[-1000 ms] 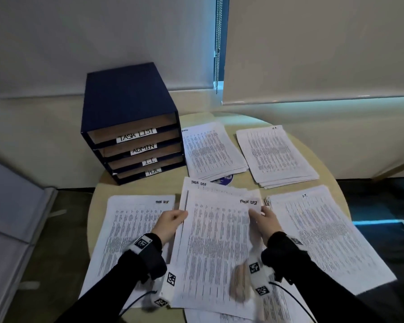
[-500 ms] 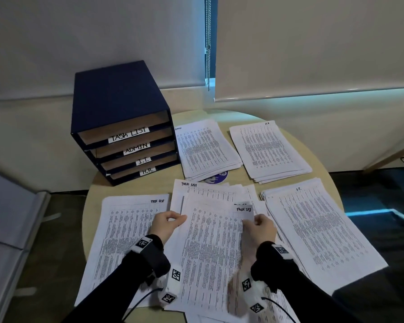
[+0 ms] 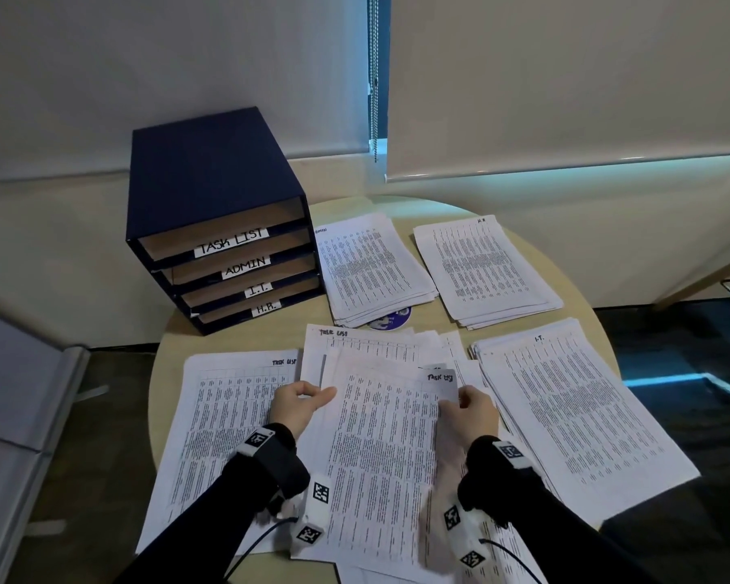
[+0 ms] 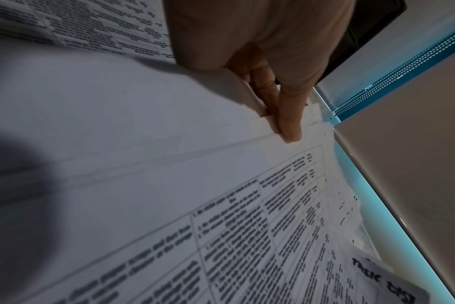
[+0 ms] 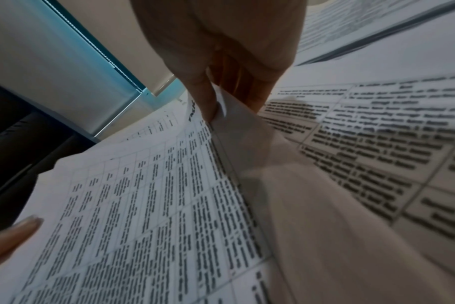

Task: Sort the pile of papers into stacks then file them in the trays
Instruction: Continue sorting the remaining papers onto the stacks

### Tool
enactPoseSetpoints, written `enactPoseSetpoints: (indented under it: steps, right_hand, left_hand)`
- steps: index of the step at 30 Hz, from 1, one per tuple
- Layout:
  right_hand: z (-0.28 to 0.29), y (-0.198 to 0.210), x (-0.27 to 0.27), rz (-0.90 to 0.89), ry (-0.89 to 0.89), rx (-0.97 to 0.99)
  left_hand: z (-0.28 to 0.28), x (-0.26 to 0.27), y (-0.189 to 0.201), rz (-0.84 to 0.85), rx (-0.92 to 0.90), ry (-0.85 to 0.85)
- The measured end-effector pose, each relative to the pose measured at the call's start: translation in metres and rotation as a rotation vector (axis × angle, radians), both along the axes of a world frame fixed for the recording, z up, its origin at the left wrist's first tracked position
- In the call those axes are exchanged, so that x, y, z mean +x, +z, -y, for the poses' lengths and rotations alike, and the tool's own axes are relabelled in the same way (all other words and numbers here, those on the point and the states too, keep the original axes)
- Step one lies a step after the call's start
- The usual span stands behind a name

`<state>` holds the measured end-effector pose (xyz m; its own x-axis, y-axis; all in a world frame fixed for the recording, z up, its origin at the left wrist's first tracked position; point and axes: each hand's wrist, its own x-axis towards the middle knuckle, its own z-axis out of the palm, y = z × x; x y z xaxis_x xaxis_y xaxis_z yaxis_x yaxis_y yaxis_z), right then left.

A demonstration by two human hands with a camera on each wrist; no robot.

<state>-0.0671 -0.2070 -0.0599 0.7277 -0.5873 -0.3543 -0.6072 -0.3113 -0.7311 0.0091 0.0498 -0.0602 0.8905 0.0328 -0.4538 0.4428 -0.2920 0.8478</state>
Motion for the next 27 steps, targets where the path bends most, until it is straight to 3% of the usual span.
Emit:
enactPoseSetpoints:
  steps: [9,15,22,27]
  right_hand:
    - [0.013,-0.002,-0.004,0.032,0.081,-0.052]
    - [0.036,0.009,-0.028,0.047,0.326,0.055]
    - [0.036,-0.003,-0.020,0.154,0.156,0.304]
    - [0.030,0.005,-0.007,0.185,0.149,0.441]
  left_hand:
    - [-0.003,-0.001,0.001,0.112,0.064,-0.025]
    - [-0.008,0.006,-0.004,0.116,0.192,-0.036]
    - [0.000,0.001,0.002,0.249,0.255,-0.155]
    - [-0.002,0.002,0.008,0.053,0.019,-0.114]
